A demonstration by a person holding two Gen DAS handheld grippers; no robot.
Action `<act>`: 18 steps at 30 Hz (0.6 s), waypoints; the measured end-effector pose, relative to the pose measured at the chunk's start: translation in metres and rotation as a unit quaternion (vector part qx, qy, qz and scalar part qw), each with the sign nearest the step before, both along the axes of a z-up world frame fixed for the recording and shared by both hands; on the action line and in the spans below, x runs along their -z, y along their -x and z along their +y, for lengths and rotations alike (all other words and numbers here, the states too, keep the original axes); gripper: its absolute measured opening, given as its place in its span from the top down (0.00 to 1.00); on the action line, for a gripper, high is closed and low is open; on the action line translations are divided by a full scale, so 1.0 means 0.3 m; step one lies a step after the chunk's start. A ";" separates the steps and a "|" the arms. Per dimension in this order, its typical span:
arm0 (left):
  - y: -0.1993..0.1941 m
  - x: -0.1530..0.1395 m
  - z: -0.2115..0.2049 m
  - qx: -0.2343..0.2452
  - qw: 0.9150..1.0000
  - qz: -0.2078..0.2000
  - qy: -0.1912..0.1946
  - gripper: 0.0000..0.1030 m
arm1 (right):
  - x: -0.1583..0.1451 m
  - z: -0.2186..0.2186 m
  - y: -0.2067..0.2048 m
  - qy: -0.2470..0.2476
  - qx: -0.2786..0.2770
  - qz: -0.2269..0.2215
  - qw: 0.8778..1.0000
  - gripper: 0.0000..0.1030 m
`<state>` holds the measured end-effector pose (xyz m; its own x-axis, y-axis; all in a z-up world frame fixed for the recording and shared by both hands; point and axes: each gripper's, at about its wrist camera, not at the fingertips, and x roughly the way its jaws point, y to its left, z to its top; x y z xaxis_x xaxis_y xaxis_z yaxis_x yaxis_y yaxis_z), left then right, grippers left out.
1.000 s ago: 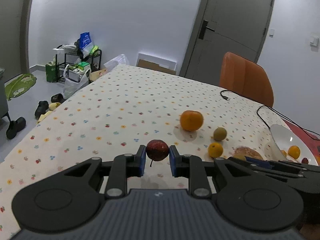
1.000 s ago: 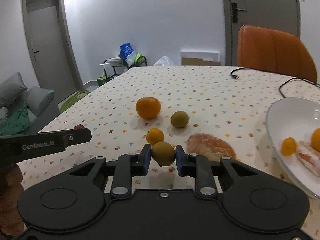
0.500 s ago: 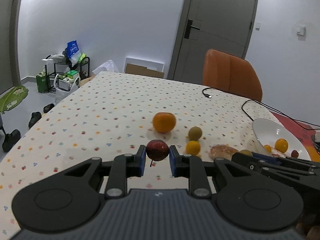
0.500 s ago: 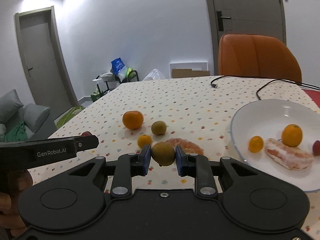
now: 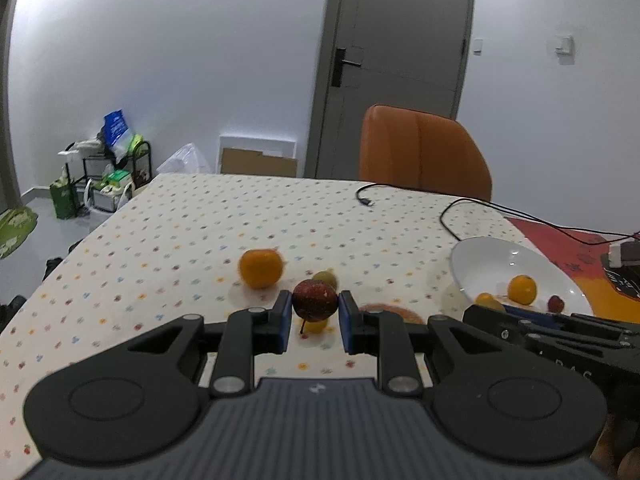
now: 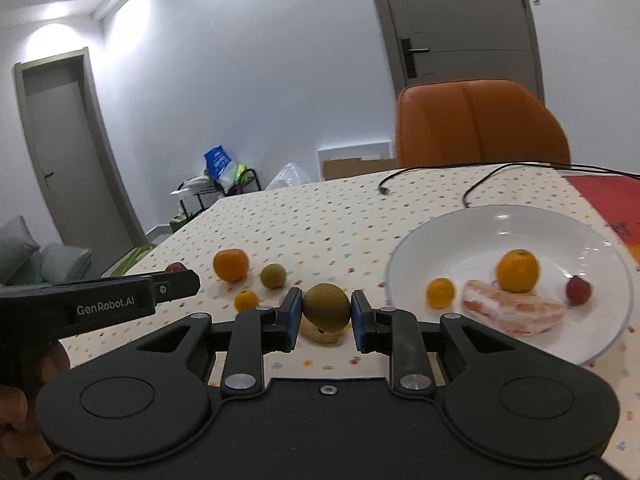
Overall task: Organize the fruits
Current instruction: 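Carry both fruits over the white bowl and open both grippers to drop them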
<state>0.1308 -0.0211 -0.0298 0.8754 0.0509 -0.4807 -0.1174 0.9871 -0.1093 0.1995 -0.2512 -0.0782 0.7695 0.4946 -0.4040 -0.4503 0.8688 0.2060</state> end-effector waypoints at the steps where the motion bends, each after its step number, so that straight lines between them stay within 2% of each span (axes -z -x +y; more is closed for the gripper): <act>1: -0.002 -0.005 -0.011 0.004 1.000 -0.002 -0.002 0.78 | -0.002 -0.012 0.001 -0.002 0.003 -0.001 1.000 0.76; 18: -0.074 -0.024 -0.174 0.058 0.998 -0.013 -0.017 0.78 | 0.009 -0.211 -0.013 -0.013 0.076 -0.005 0.997 0.76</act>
